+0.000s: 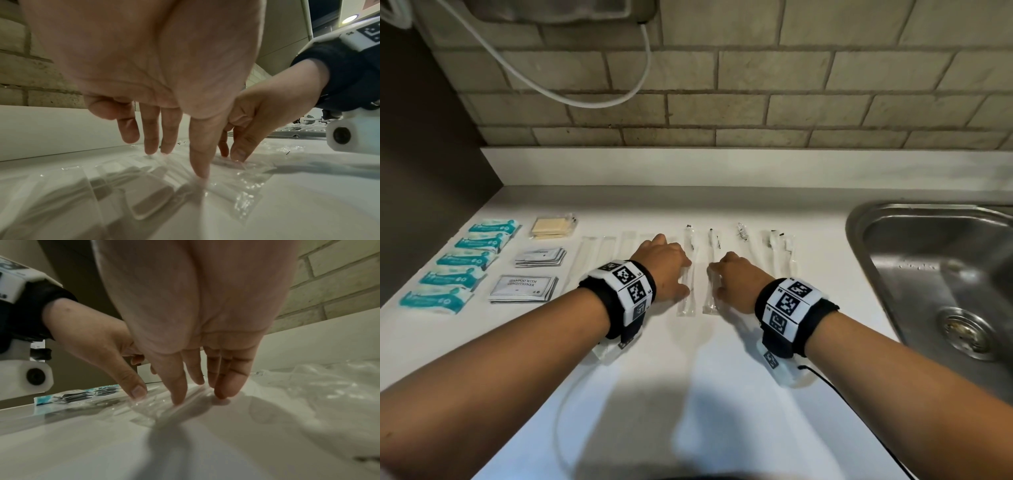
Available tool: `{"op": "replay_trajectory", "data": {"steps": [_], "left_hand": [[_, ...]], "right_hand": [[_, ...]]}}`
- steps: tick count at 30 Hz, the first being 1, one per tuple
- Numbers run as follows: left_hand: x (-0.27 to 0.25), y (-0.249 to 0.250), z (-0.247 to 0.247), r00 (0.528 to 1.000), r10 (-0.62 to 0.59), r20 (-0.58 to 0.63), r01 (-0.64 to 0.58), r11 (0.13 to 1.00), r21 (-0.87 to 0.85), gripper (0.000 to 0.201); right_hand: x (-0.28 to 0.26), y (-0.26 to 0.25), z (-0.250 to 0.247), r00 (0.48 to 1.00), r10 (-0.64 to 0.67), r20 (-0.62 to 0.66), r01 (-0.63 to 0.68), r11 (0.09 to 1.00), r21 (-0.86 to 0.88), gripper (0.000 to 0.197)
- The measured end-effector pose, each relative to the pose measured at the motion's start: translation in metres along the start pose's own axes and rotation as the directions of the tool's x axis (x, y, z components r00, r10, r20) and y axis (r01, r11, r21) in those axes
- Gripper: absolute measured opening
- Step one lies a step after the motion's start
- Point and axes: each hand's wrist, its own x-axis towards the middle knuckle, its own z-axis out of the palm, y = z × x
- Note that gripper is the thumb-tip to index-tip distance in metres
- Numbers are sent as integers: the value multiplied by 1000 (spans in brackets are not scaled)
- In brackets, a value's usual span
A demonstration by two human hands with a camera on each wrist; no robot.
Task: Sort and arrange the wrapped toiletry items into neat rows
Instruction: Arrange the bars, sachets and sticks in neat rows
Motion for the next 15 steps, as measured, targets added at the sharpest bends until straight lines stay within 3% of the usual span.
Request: {"op": "replay_trajectory", "data": {"steps": [11,15], "left_hand": [[-3,6,-8,1000,7,28,-8,1000,18,58],[4,17,-17,999,26,-26,-28,996,-82,39]], "right_hand": [[-3,2,-2,1000,-23,2,23,1000,10,26],[-12,19,-17,989,38,-140,-20,992,128,31]]}}
